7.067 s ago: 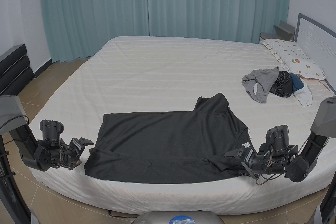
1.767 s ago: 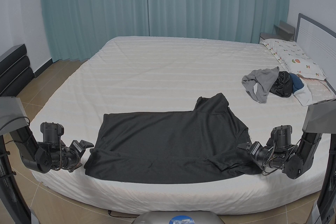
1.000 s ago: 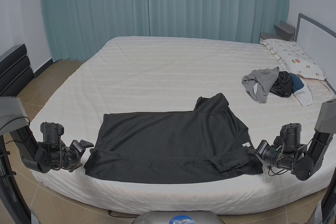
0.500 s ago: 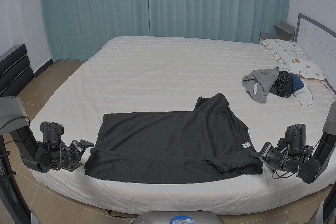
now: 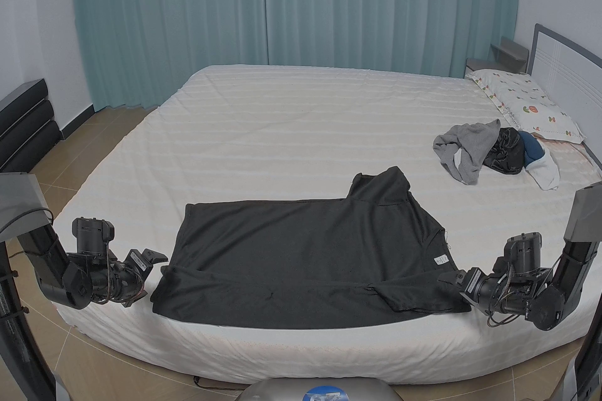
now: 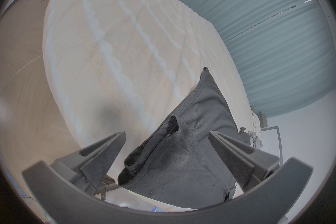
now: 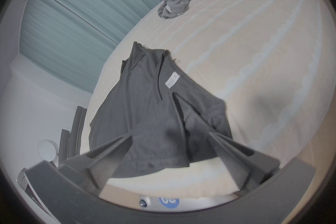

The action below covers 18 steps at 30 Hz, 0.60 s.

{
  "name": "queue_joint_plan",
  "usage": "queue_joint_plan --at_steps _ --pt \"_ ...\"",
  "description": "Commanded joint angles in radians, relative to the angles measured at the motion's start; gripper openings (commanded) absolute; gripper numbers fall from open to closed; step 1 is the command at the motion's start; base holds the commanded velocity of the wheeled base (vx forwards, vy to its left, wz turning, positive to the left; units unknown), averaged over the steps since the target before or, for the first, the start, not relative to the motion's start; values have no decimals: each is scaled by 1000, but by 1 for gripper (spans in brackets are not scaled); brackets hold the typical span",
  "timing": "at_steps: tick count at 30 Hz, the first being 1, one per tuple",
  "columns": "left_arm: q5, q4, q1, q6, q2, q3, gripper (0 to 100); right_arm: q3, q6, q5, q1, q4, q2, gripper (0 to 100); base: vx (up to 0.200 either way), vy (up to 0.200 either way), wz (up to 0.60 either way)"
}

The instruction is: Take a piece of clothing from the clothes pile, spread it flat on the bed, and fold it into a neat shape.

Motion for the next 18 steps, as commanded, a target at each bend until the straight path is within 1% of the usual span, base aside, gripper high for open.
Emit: queue_joint_plan --at_steps 1,8,13,16,18 --pt "3 0 -1 2 1 0 100 -13 -4 7 -29 -30 47 100 0 0 0" --pt "15 0 -3 13 -8 0 100 -13 20 15 -49 -71 41 100 0 0 0" --pt "15 1 3 2 -6 -9 100 -22 66 20 -53 -72 21 100 0 0 0" --pt "6 1 25 -9 -11 -6 100 -22 79 29 -63 -72 -4 100 0 0 0" --pt "1 0 31 -33 -12 -11 100 -22 83 43 -72 -72 -20 100 0 200 0"
